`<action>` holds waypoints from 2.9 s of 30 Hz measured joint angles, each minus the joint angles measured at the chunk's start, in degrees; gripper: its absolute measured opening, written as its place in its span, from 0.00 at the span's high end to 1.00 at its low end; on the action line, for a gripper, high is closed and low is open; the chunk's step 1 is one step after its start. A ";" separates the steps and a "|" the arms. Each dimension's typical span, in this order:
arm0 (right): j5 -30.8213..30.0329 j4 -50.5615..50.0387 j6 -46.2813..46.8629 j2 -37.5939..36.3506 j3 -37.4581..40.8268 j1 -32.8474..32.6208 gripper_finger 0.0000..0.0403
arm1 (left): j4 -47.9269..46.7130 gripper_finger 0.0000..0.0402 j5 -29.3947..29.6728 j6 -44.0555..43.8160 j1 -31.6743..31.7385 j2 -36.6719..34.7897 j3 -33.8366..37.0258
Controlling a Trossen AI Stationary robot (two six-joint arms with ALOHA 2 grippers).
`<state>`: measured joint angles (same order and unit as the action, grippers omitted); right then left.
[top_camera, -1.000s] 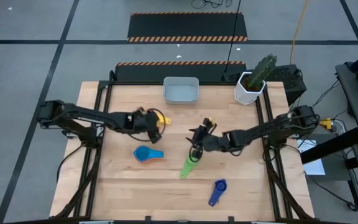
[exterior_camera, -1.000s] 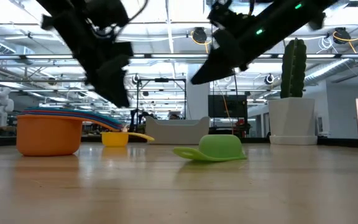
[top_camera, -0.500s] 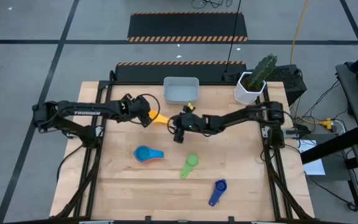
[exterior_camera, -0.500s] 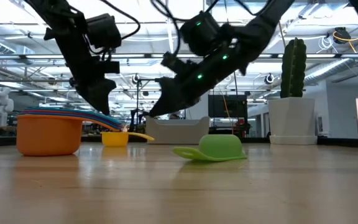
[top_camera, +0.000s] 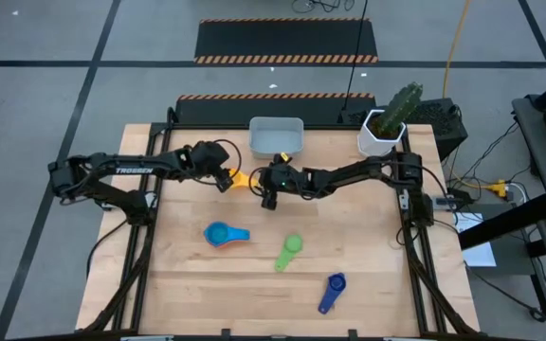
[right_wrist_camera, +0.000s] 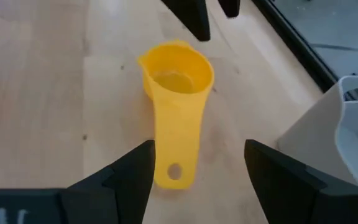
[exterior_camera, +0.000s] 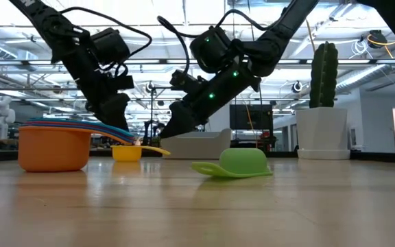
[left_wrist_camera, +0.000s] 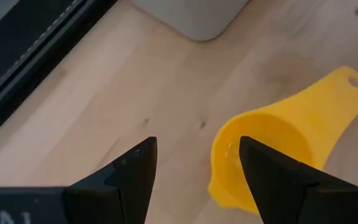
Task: Nest measuring cups in basket
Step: Stack the yellow measuring cup into the light blue measuring cup
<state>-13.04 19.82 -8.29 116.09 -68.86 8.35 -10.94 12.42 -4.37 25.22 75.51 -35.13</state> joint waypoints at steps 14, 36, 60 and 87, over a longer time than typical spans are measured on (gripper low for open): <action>1.98 2.63 -0.77 6.70 -2.82 0.64 0.39 | 4.62 0.42 -5.40 1.73 2.98 0.34 2.99; 11.88 -1.55 1.85 7.63 -3.85 3.98 0.72 | 6.19 0.42 -7.01 2.11 1.09 3.68 2.99; 11.78 -2.59 1.77 7.17 -3.82 1.89 0.71 | -1.00 0.42 -7.01 0.13 -3.31 -10.76 2.88; 11.65 -8.12 4.27 1.49 -3.82 -3.74 0.71 | -2.69 0.42 -6.98 -1.86 -7.03 -20.97 2.90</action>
<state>-1.39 11.70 -4.03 117.58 -72.68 4.62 -13.63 5.44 -6.23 18.20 54.54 -32.23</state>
